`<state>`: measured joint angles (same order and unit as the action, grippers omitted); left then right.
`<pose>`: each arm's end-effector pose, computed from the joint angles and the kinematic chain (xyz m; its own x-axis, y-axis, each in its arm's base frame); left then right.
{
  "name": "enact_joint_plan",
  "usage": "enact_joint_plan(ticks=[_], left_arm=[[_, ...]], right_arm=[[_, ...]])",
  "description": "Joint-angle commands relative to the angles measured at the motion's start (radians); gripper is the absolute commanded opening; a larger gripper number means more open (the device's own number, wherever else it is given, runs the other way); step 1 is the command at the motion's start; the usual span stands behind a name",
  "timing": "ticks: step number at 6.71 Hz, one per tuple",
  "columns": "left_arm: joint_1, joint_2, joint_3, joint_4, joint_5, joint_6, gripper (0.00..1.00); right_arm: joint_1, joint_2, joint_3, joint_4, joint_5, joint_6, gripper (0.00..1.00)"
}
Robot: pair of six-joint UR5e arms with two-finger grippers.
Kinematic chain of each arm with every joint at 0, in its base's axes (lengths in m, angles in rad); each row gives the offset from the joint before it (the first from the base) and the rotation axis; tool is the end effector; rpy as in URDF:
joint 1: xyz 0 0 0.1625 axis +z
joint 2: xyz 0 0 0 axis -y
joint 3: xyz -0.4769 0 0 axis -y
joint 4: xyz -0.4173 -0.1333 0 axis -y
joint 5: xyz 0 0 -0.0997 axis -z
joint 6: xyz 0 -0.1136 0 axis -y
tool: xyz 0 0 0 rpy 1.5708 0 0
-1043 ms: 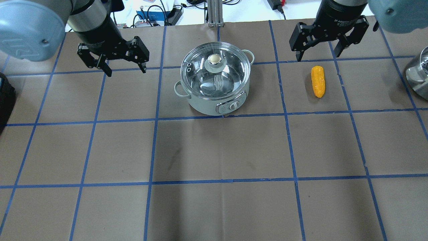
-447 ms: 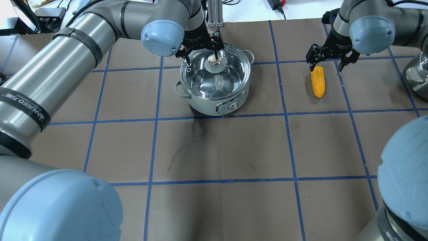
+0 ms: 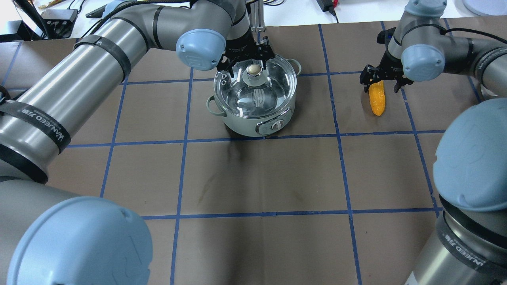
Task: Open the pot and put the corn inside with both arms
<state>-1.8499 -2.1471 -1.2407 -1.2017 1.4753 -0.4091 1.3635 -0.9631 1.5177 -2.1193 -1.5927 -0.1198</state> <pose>-0.3527 -0.7076 0.3607 -0.9838 -0.1176 0.1356 -0.1285 0.9889 -0.0748 -0.0214 -0.7374 0.2201 -0.9960 0.0872 0.0210 0.0874 0.9961 0.0087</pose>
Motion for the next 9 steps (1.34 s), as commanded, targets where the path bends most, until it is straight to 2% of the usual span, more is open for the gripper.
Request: enact_joint_plan(ticks=[1, 3, 4, 5, 6, 8, 9], left_arm=[[-0.015, 0.000, 0.001, 0.001, -0.001, -0.017, 1.00], [-0.025, 0.000, 0.000, 0.001, 0.000, -0.016, 1.00], [-0.025, 0.000, 0.000, 0.001, 0.000, -0.002, 0.84], [-0.025, 0.000, -0.002, -0.001, 0.000, -0.002, 0.23], [-0.023, 0.001, 0.001, 0.001, 0.002, 0.001, 0.09], [-0.017, 0.042, 0.056, -0.024, 0.010, 0.053, 0.09], [0.007, 0.052, 0.066, -0.053, 0.011, 0.056, 0.09]], right_arm=[[-0.001, 0.023, 0.027, -0.042, 0.007, -0.003, 0.70], [-0.001, 0.023, 0.018, -0.057, 0.010, -0.008, 0.34], [-0.001, 0.017, 0.009, -0.053, 0.007, -0.011, 0.26], [-0.001, -0.009, -0.016, -0.036, -0.003, -0.009, 0.24], [0.000, -0.088, -0.025, 0.058, 0.005, -0.011, 0.24], [0.006, -0.248, -0.024, 0.213, 0.010, -0.009, 0.24], [0.022, -0.264, -0.034, 0.222, 0.014, 0.005, 0.24]])
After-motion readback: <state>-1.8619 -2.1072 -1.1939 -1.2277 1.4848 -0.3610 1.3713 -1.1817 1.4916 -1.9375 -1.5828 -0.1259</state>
